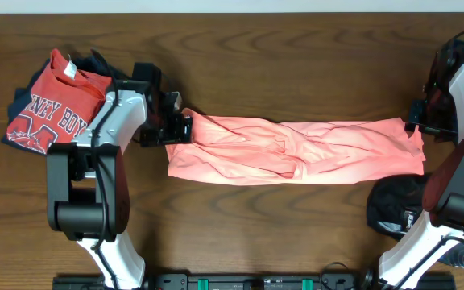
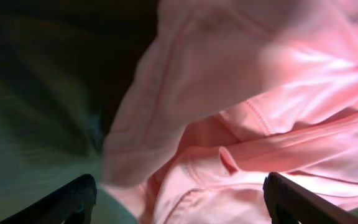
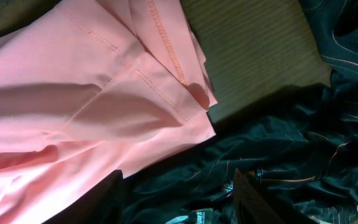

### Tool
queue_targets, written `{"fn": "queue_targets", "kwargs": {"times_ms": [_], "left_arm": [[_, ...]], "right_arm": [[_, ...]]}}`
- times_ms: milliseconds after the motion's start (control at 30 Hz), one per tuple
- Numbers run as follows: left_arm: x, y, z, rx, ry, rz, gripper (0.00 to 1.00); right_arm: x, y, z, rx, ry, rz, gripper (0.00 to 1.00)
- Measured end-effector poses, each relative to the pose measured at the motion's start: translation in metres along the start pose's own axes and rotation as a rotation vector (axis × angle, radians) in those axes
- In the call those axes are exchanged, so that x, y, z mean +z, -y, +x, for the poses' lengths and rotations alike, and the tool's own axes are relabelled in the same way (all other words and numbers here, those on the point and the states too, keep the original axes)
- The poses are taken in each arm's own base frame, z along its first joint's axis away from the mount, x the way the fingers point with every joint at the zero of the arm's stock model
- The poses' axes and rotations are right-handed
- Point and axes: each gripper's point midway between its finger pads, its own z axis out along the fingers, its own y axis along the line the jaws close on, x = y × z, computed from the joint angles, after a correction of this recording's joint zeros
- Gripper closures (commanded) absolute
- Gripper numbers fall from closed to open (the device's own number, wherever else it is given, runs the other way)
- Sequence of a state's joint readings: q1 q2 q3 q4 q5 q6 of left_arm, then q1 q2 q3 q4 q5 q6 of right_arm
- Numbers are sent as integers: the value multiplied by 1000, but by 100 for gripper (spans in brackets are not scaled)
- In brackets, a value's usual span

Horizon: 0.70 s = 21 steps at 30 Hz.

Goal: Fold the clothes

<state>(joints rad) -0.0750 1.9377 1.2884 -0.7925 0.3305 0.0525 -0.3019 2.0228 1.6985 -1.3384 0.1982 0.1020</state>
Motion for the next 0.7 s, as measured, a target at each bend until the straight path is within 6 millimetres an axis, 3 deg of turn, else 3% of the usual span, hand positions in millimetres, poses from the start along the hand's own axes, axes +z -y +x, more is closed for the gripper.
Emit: {"fn": "queue_targets", "kwargs": {"times_ms": [167, 300, 333, 500, 700], "left_arm": [[12, 1, 8, 33, -9, 1, 36], [19, 6, 16, 56, -35, 0, 90], [20, 8, 17, 61, -38, 0, 94], [21, 13, 21, 76, -55, 0, 94], [-6, -24, 25, -45, -61, -114, 94]], "right_arm": [[0, 0, 0, 0, 1, 0, 46], [0, 0, 0, 0, 1, 0, 45], [0, 0, 0, 0, 1, 0, 45], [0, 0, 0, 0, 1, 0, 46], [0, 0, 0, 0, 1, 0, 46]]}}
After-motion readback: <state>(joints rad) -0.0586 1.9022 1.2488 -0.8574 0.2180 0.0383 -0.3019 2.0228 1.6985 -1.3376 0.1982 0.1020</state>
